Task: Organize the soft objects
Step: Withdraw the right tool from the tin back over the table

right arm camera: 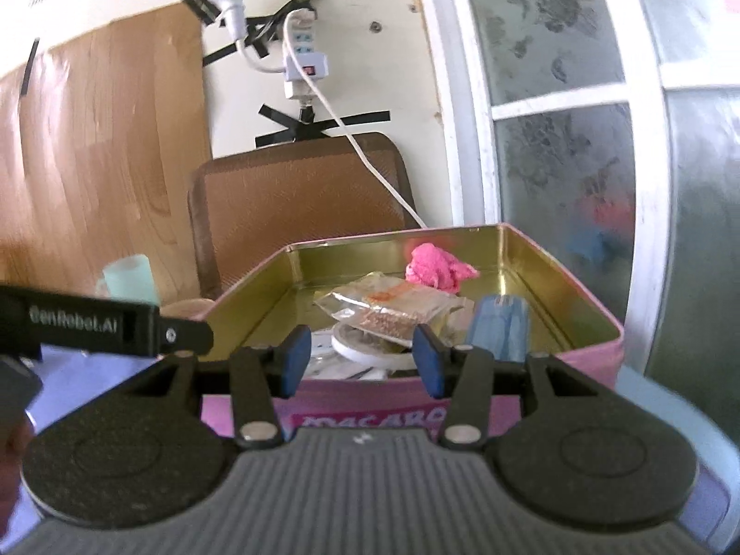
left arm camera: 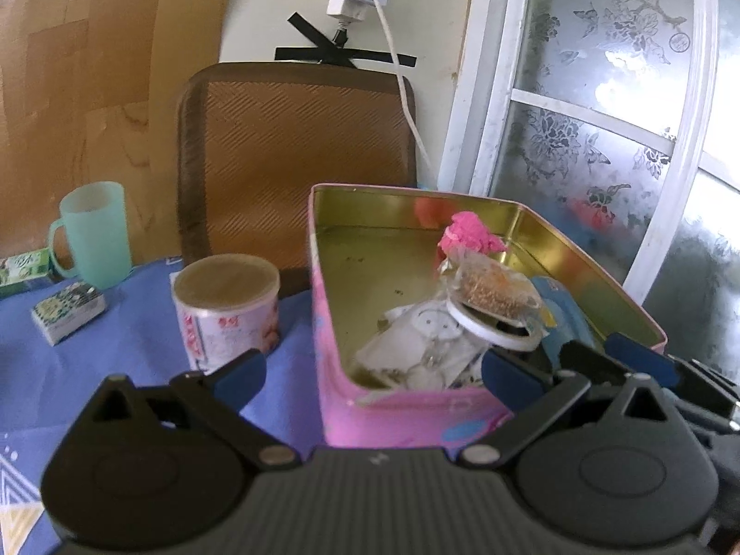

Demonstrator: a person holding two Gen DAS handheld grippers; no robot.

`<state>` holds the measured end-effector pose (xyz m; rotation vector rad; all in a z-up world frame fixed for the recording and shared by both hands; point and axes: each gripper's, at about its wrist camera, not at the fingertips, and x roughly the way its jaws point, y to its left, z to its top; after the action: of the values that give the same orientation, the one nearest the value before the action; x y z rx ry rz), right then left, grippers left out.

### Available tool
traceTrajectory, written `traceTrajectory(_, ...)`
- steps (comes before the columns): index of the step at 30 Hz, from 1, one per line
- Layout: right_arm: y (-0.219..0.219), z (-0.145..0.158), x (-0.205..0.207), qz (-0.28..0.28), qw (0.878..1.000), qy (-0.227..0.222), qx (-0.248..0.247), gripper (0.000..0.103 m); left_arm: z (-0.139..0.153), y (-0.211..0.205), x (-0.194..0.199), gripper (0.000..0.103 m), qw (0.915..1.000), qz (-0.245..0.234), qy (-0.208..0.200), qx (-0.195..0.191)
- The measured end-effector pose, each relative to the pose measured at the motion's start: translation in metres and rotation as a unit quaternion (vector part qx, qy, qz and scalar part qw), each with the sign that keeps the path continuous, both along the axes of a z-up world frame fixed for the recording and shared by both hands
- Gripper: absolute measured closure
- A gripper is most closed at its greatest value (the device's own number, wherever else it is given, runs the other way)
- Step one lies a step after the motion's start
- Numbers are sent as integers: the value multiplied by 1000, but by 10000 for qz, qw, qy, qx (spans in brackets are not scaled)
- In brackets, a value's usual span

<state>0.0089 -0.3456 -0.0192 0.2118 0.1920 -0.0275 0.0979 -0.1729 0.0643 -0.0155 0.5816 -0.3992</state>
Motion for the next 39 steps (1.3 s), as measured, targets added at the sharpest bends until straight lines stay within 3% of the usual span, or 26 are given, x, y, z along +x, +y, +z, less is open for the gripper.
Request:
traceTrajectory(17, 30, 3, -6, 381, 9981, 235, 423, 51, -10, 42, -34, 0, 9993, 92, -181, 329)
traceTrajectory(39, 90, 0, 4, 798, 9951, 580, 22, 47, -42, 110, -32, 0, 9964, 656, -86, 534)
